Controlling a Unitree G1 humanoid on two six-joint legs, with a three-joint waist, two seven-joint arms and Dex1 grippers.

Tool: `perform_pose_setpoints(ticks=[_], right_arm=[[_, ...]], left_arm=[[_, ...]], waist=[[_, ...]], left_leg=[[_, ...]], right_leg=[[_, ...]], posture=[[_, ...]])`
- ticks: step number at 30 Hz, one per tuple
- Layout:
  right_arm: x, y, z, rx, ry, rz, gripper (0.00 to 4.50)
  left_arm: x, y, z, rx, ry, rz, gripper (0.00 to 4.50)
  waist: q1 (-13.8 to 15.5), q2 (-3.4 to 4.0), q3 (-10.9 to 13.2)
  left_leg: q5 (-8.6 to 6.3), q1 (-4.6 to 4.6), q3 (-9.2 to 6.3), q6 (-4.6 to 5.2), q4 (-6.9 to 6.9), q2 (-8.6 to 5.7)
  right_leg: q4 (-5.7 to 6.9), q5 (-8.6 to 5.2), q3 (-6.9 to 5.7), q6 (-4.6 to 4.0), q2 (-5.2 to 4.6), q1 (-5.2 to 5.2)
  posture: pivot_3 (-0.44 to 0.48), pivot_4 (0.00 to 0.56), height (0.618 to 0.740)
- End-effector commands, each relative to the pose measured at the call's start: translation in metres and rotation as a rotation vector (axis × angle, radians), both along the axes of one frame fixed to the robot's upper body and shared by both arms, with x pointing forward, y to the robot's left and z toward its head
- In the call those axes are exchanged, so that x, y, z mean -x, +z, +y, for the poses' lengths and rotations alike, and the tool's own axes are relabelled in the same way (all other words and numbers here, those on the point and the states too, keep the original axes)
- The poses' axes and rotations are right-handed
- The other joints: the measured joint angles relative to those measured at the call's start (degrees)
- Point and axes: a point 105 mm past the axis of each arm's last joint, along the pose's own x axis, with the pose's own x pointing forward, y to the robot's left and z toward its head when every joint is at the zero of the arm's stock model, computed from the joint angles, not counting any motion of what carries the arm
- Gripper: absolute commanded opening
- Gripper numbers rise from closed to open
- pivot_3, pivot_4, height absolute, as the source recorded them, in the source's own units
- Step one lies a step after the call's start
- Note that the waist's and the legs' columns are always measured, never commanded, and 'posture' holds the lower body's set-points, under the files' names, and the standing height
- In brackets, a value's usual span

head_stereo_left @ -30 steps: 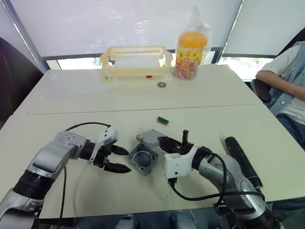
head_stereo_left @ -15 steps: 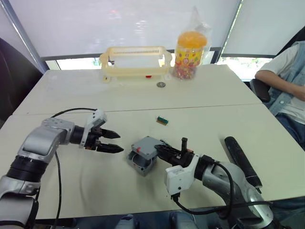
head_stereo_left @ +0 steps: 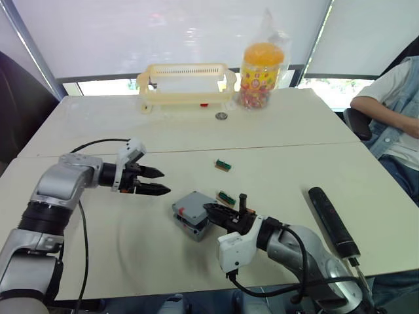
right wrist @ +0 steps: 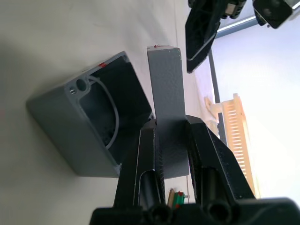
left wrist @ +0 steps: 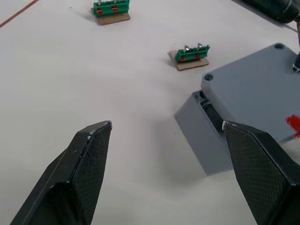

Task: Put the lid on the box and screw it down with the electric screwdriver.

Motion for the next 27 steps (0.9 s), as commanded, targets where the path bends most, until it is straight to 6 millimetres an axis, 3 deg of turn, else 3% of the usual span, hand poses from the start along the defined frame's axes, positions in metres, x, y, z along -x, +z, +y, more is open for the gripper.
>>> perform_pose_setpoints(ticks=[1, 16, 21, 27], right_arm=[[0.003, 0.007, 0.007, -0.028, 0.028, -0.038, 0.34], [0.004, -0.001, 0.004, -0.005, 0.040, -0.026, 0.34], [0.006, -0.005, 0.003, 0.005, 0.053, -0.022, 0.34], [0.006, -0.012, 0.001, 0.020, 0.062, -0.016, 0.34]], left_arm=[[-0.002, 0.015, -0.010, 0.015, -0.024, -0.060, 3.89], [0.001, 0.021, -0.049, 0.057, -0.134, -0.102, 3.89], [0.007, 0.019, -0.053, 0.046, -0.166, -0.097, 3.89], [0.016, 0.004, -0.052, -0.023, -0.207, -0.091, 3.89]], waist=[[0.0, 0.00, 0.0], [0.0, 0.00, 0.0], [0.0, 0.00, 0.0], [-0.1, 0.00, 0.0]], left_leg=[[0.00, 0.00, 0.00, 0.00, 0.00, 0.00], [0.00, 0.01, 0.00, 0.00, 0.01, 0.00], [0.00, 0.01, 0.00, 0.00, 0.01, 0.00], [0.00, 0.03, 0.02, 0.00, 0.01, 0.00]], right_leg=[[0.00, 0.00, 0.00, 0.00, 0.00, 0.00], [0.00, 0.00, 0.01, 0.00, 0.00, 0.00], [0.00, 0.00, 0.02, 0.00, 0.00, 0.01], [0.01, 0.00, 0.04, 0.00, 0.00, 0.01]], posture=[[0.000, 0.150, 0.740], [0.000, 0.150, 0.740], [0.000, 0.150, 0.740], [0.000, 0.150, 0.740]])
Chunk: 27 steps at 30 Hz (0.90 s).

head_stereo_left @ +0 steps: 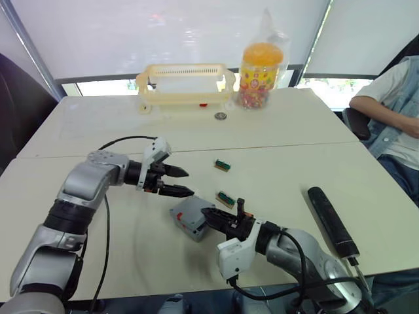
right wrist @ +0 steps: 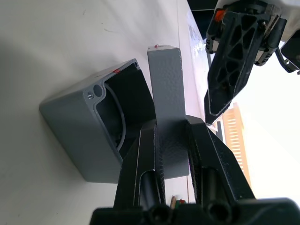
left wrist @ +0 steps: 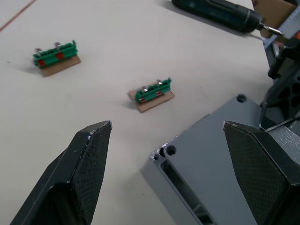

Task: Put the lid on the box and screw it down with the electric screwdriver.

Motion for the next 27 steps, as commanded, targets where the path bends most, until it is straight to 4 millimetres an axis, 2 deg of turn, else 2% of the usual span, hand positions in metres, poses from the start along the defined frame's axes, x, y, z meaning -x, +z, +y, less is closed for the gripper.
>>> perform_pose_setpoints(ticks=[1, 7, 12, 16, 20, 23, 27], right_arm=[[0.002, -0.004, 0.000, 0.012, 0.015, 0.006, 0.34], [0.001, -0.006, 0.000, 0.018, 0.022, 0.002, 0.34], [0.004, -0.011, 0.000, 0.037, 0.039, 0.001, 0.34], [0.001, -0.015, -0.003, 0.055, 0.032, -0.003, 0.34], [-0.008, -0.007, -0.003, 0.027, 0.004, -0.045, 0.34], [-0.008, -0.005, -0.003, 0.012, 0.004, -0.051, 0.34], [-0.006, 0.007, -0.002, -0.037, 0.008, -0.099, 0.34]], left_arm=[[0.006, -0.004, 0.000, -0.050, -0.032, -0.043, 3.89], [0.007, -0.013, -0.001, -0.069, -0.029, -0.050, 3.89], [0.008, -0.017, 0.000, -0.079, -0.030, -0.051, 3.89], [0.006, -0.020, -0.001, -0.078, -0.021, -0.061, 3.89], [0.004, -0.011, -0.003, -0.041, -0.008, -0.057, 3.89], [0.002, -0.004, -0.002, -0.016, 0.006, -0.052, 3.89], [-0.004, 0.010, 0.003, 0.045, 0.052, -0.027, 3.89]], waist=[[0.0, 0.00, 0.0], [0.1, -0.01, 0.0], [0.1, -0.01, 0.0], [0.1, 0.00, 0.0], [0.1, -0.01, 0.0], [0.1, -0.01, 0.0], [0.1, -0.01, 0.0]], left_leg=[[0.00, 0.00, -0.01, 0.00, 0.00, 0.00], [0.00, 0.07, 0.00, 0.00, 0.00, 0.00], [-0.07, 0.66, 0.00, 0.12, -0.10, 0.01], [-0.08, 0.66, 0.00, 0.13, -0.10, 0.02], [-0.07, 0.66, -0.01, 0.13, -0.10, 0.02], [-0.07, 0.65, -0.02, 0.12, -0.10, 0.02], [-0.07, 0.65, -0.02, 0.12, -0.10, 0.01]], right_leg=[[0.00, 0.00, -0.01, 0.00, 0.00, 0.00], [-0.01, 0.00, 0.00, 0.00, 0.00, 0.08], [-0.13, -0.07, -0.01, -0.04, 0.00, 0.66], [-0.12, -0.08, 0.00, -0.05, 0.00, 0.65], [-0.11, -0.08, -0.01, -0.05, 0.00, 0.66], [-0.11, -0.08, -0.01, -0.05, 0.00, 0.66], [-0.11, -0.08, -0.02, -0.05, 0.00, 0.66]], posture=[[0.000, 0.150, 0.740], [0.000, 0.150, 0.740], [0.000, 0.150, 0.740], [0.000, 0.150, 0.740], [0.000, 0.150, 0.740], [0.000, 0.150, 0.740], [0.000, 0.150, 0.740]])
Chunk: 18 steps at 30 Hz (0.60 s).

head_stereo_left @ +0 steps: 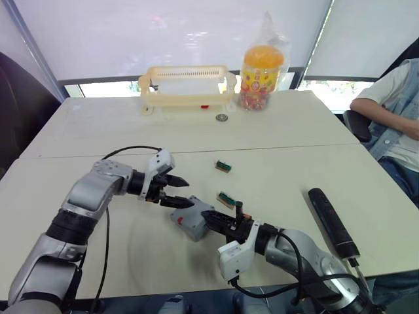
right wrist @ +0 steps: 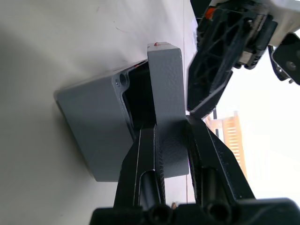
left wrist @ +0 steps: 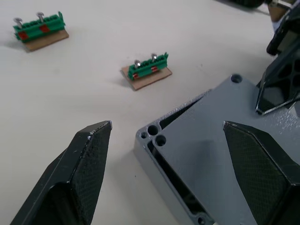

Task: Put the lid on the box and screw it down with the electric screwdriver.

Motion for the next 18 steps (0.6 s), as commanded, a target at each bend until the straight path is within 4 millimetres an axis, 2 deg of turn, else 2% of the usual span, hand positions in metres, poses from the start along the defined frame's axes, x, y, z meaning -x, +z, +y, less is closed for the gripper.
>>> perform_pose_setpoints(ticks=[1, 6, 18], right_arm=[[-0.001, 0.021, -0.001, -0.071, -0.012, -0.078, 0.34], [-0.002, 0.032, -0.001, -0.108, -0.018, -0.118, 0.34], [-0.009, 0.021, 0.001, -0.075, -0.056, -0.081, 0.34]], left_arm=[[-0.007, 0.025, 0.007, 0.069, 0.038, -0.030, 3.89], [-0.013, 0.032, 0.015, 0.097, 0.087, -0.024, 3.89], [-0.016, 0.028, 0.019, 0.079, 0.109, -0.023, 3.89]], waist=[[-0.1, 0.00, 0.0], [-0.1, 0.00, 0.0], [-0.1, 0.00, 0.0]], left_leg=[[0.00, 0.00, -0.01, 0.00, 0.00, 0.00], [0.00, 0.00, -0.02, 0.00, 0.00, 0.00], [0.00, 0.00, -0.02, 0.00, 0.00, 0.00]], right_leg=[[0.00, 0.00, -0.01, 0.00, 0.00, 0.00], [0.00, 0.00, 0.00, 0.00, 0.00, -0.01], [0.00, 0.00, 0.00, 0.00, 0.01, -0.01]], posture=[[0.000, 0.150, 0.740], [0.000, 0.150, 0.740], [0.000, 0.150, 0.740]])
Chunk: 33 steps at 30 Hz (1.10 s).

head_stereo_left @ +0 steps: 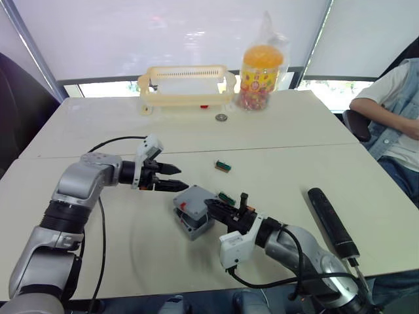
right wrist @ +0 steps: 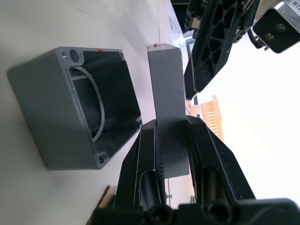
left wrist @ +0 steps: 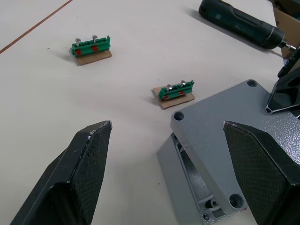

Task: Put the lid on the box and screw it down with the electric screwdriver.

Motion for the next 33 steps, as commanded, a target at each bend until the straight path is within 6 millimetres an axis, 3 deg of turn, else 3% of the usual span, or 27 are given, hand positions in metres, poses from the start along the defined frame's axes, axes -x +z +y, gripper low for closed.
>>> perform_pose_setpoints(ticks=[1, 7, 24, 31, 33], right_arm=[[0.003, 0.005, 0.005, -0.005, 0.016, -0.022, 0.34], [0.004, 0.001, 0.007, 0.008, 0.027, -0.008, 0.34], [0.005, -0.006, 0.010, 0.046, 0.036, 0.038, 0.34], [0.010, -0.006, 0.002, 0.049, 0.034, 0.039, 3.68], [0.013, -0.004, -0.003, 0.043, 0.025, 0.039, 3.68]], left_arm=[[-0.001, 0.012, 0.002, 0.005, -0.005, -0.051, 3.89], [-0.001, 0.006, -0.003, -0.015, -0.022, -0.057, 3.89], [0.000, -0.038, -0.007, -0.177, -0.125, -0.070, 3.89], [0.000, -0.051, -0.011, -0.203, -0.150, -0.068, 3.95], [-0.001, -0.053, -0.013, -0.198, -0.148, -0.065, 3.95]], waist=[[0.0, 0.00, 0.0], [0.0, 0.00, 0.0], [0.1, -0.01, 0.0], [0.1, 0.00, -0.1], [0.2, -0.01, -0.2]], left_leg=[[0.00, 0.00, 0.00, 0.00, 0.00, 0.00], [0.00, -0.01, 0.00, 0.00, 0.00, 0.00], [0.00, 0.01, 0.02, 0.01, 0.00, 0.00], [0.00, 0.06, 0.03, 0.01, 0.00, 0.00], [-0.01, 0.07, 0.01, 0.01, 0.00, 0.00]], right_leg=[[0.00, 0.00, 0.00, 0.00, 0.00, 0.00], [-0.01, 0.00, 0.00, 0.00, 0.00, 0.00], [-0.02, 0.00, 0.00, 0.00, 0.00, 0.01], [-0.03, 0.00, 0.01, 0.00, -0.01, 0.08], [-0.02, 0.00, -0.01, 0.00, 0.00, 0.09]], posture=[[0.000, 0.150, 0.740], [0.000, 0.150, 0.740], [0.000, 0.150, 0.740], [0.000, 0.150, 0.740], [0.000, 0.150, 0.740]])
